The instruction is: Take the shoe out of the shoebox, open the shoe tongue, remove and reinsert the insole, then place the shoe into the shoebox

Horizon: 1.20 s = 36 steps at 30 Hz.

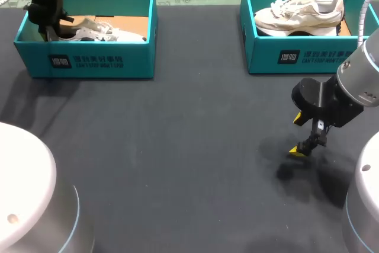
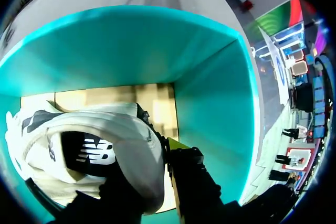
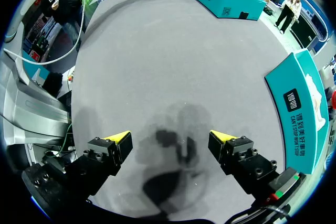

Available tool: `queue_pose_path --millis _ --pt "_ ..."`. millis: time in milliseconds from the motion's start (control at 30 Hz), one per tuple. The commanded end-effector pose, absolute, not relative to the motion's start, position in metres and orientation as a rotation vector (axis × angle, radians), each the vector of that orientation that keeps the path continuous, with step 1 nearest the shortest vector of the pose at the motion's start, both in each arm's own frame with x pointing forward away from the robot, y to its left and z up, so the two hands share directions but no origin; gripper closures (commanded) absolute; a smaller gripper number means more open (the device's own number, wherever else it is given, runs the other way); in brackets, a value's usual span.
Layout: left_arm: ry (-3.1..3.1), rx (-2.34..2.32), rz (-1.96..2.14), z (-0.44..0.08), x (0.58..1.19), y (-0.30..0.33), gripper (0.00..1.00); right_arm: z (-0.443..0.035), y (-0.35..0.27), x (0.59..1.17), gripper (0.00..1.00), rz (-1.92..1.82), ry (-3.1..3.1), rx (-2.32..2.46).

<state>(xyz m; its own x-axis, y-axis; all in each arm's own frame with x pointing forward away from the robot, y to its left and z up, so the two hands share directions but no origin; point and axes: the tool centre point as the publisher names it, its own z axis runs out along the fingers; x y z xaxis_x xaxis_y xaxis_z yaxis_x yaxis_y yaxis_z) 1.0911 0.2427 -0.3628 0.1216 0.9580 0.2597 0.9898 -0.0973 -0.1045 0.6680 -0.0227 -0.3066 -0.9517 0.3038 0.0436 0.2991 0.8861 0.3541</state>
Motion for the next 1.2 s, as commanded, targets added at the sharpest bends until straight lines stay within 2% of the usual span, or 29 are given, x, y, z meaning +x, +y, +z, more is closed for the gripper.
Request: queue_pose_path --millis 33,133,233,333,533,633,700,767,1200 --pt "-1.925 -2.141 -0.182 -0.366 1.092 0.241 0.69 -0.307 -0.022 0.667 0.00 0.564 3.036 0.487" --pt "-1.928 -2.137 -0.180 -0.367 1.092 0.242 0.62 -0.307 -0.022 0.667 0.00 0.564 3.036 0.487" --pt "-1.930 -2.135 -0.177 -0.367 1.091 0.242 0.64 -0.307 -0.022 0.667 0.00 0.564 3.036 0.487" --pt "-1.935 -2.134 -0.171 -0.366 1.091 0.242 0.62 -0.307 -0.022 0.667 0.00 0.564 3.036 0.487" --pt "-1.965 -2.140 -0.159 -0.355 1.090 0.243 0.51 -0.307 -0.022 0.667 0.00 0.564 3.036 0.487" --pt "-1.991 -2.146 -0.162 -0.345 1.089 0.243 0.33 -0.307 -0.022 0.667 0.00 0.564 3.036 0.487" --pt "-2.005 -2.154 -0.162 -0.337 1.088 0.242 0.12 -0.307 -0.022 0.667 0.00 0.564 3.036 0.487" --pt "-2.020 -2.168 -0.167 -0.328 1.086 0.241 0.00 -0.307 -0.022 0.667 0.00 0.564 3.036 0.487" --pt "-2.099 -2.217 -0.173 -0.262 1.067 0.230 0.00 -0.307 -0.022 0.667 0.00 0.564 3.036 0.487"
